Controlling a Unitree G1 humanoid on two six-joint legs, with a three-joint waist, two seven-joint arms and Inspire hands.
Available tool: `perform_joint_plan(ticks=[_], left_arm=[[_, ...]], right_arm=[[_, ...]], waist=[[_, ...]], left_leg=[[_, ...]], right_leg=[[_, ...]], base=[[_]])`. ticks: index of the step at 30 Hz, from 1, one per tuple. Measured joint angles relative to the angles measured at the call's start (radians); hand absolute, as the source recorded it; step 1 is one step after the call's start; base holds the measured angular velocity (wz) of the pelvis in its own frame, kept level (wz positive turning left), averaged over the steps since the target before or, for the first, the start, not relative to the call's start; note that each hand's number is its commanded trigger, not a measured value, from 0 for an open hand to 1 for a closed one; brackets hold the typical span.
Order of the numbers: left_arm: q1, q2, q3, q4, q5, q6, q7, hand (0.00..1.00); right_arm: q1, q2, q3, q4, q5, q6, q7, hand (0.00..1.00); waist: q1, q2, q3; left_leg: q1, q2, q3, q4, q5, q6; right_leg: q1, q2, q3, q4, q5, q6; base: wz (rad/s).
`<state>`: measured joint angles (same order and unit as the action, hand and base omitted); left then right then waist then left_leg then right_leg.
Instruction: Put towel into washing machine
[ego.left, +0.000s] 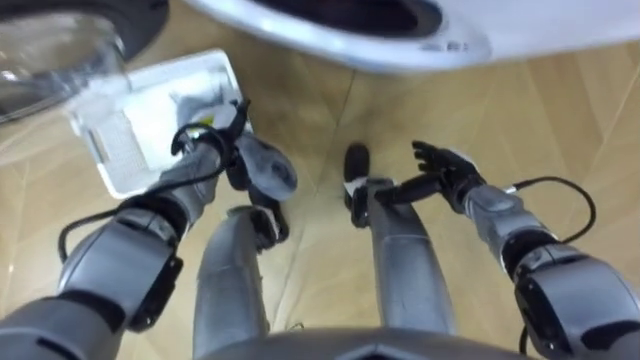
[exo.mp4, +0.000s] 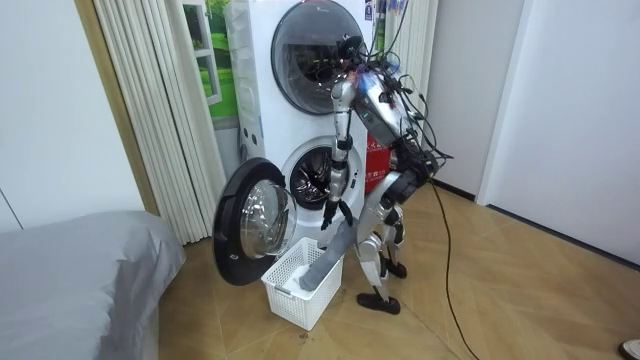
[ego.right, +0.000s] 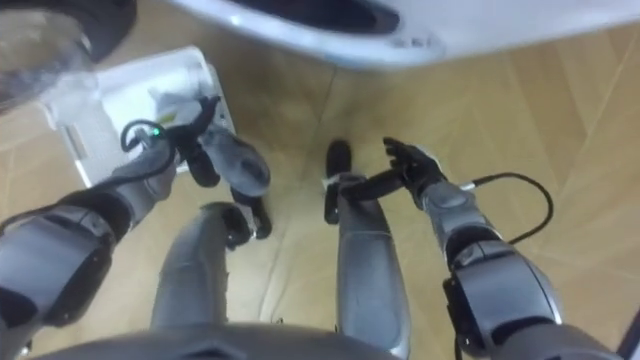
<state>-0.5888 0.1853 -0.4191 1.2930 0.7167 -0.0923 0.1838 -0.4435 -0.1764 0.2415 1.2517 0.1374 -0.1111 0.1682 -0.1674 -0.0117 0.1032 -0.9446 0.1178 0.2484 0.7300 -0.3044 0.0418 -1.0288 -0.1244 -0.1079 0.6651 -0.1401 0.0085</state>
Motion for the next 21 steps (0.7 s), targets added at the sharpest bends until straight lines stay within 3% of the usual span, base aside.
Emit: perform_joint_plan(ticks=[7,10,15,17,21], left_arm=[[-0.033,0.007,-0.092,0.0,0.065,0.001,-0.005,0.0],[-0.058,0.015,-0.103,0.0,0.064,0.0,-0.004,0.0],[-0.093,0.04,-0.184,-0.001,0.062,0.0,-0.012,0.01],[-0.115,0.046,-0.187,0.0,0.062,0.001,-0.021,1.0],[-0.165,0.067,-0.233,-0.001,0.058,0.005,-0.04,1.0]], right_arm=[[-0.012,-0.013,0.012,-0.034,0.131,-0.005,0.031,0.0],[-0.023,-0.016,0.023,-0.039,0.181,-0.011,0.035,0.0],[-0.042,-0.022,0.054,-0.051,0.244,-0.021,0.051,0.0],[-0.061,-0.022,0.056,-0.05,0.249,-0.02,0.05,0.0],[-0.099,-0.034,0.08,-0.05,0.252,-0.019,0.051,0.0]], waist=[[-0.03,0.0,0.0001],[-0.034,0.0,0.0001],[-0.05,-0.001,-0.0005],[-0.05,-0.001,-0.0005],[-0.053,-0.001,-0.0007]], left_leg=[[-0.131,0.01,-0.005,0.094,-0.01,0.014],[-0.184,0.011,-0.004,0.108,-0.006,0.018],[-0.245,0.016,-0.002,0.139,-0.009,0.021],[-0.275,0.026,-0.002,0.152,-0.012,0.022],[-0.328,0.028,-0.008,0.172,-0.014,0.022]], right_leg=[[-0.128,-0.013,0.011,0.085,-0.002,-0.005],[-0.177,-0.014,0.004,0.096,0.01,-0.012],[-0.241,-0.015,0.006,0.132,0.0,-0.014],[-0.267,-0.014,0.004,0.14,-0.003,-0.015],[-0.316,-0.014,-0.001,0.154,-0.004,-0.018]], base=[[0.04],[-0.01],[0.03],[0.0],[0.0]])
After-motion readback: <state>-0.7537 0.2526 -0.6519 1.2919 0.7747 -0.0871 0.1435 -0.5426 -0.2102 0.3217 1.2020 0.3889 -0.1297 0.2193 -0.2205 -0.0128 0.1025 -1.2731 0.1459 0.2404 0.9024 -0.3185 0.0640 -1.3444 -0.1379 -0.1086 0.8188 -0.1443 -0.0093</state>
